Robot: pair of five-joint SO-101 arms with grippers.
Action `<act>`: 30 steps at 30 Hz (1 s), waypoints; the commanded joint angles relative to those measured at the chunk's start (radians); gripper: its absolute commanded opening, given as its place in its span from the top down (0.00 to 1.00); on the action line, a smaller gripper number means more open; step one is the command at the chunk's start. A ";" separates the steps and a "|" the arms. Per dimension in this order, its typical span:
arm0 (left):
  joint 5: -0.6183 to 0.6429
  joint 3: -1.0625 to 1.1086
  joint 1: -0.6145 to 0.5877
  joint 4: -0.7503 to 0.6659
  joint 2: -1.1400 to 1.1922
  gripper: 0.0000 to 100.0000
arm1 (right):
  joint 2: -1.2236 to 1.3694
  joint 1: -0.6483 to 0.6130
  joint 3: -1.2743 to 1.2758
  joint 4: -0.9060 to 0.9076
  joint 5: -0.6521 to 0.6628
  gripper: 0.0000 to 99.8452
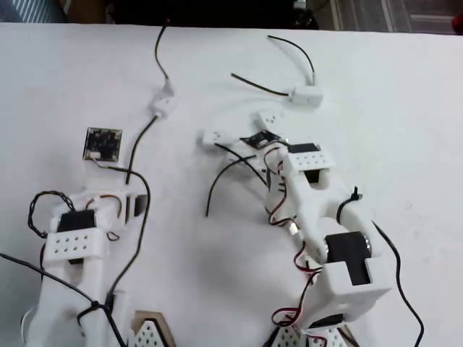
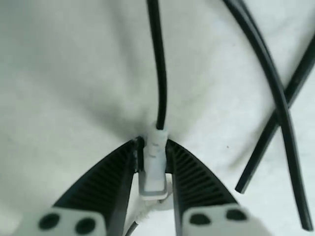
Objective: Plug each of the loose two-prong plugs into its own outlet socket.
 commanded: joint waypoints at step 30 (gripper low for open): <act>-0.008 -0.006 -0.001 -0.008 -0.018 0.73 | -0.004 -0.007 -0.120 0.134 -0.008 0.94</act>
